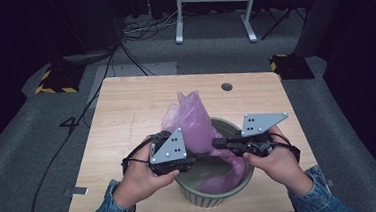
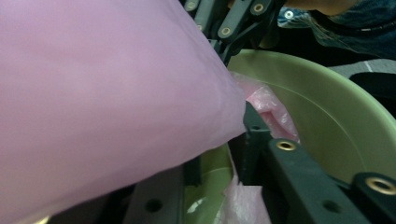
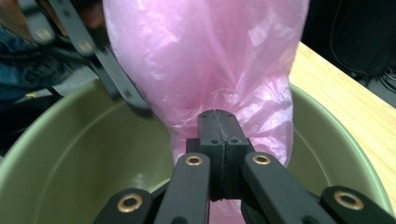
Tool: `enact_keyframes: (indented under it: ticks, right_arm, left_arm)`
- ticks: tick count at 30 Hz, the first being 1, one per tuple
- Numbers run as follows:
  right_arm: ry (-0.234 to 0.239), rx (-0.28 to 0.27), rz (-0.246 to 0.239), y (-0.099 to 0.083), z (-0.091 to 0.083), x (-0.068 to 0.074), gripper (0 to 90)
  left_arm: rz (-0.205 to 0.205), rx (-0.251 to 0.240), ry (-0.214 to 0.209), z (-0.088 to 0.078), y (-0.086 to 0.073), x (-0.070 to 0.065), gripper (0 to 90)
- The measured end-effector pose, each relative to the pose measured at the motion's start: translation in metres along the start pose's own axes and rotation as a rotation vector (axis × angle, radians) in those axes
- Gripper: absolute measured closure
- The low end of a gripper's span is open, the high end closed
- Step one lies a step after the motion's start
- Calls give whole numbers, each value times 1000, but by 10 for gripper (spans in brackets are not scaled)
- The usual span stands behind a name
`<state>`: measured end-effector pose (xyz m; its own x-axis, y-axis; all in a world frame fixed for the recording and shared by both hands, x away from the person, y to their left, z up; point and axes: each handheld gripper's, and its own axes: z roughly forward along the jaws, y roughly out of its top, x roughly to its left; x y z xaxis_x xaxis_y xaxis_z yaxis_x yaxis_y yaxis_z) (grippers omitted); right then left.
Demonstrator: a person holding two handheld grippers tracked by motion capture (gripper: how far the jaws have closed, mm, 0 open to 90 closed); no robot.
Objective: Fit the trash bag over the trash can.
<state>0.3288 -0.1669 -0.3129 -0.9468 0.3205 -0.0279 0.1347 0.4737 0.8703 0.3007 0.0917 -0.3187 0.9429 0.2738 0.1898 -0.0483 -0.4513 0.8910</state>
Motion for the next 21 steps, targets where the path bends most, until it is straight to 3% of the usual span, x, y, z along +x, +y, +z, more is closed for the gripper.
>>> enact_keyframes:
  ticks: [6, 9, 14, 16, 19, 21]
  right_arm:
    - [-26, 34, 6, -6, -3, 2, 900]
    - [-27, 75, -37, -7, 2, 11, 900]
    - [17, 129, -81, -6, 13, 25, 900]
    - [29, 144, -85, -6, 14, 27, 881]
    - [52, 171, -78, -5, 14, 27, 779]
    - [66, 144, -55, -2, 8, 24, 703]
  left_arm:
    - [-52, -55, 60, -10, 0, 1, 470]
    - [-33, -65, 67, -11, 1, 1, 601]
    - [18, -31, 41, -6, 3, -3, 808]
    - [27, -11, 29, -3, 3, -4, 837]
    - [45, 24, 15, 1, 2, -6, 860]
    - [63, 54, 1, 4, 1, -9, 861]
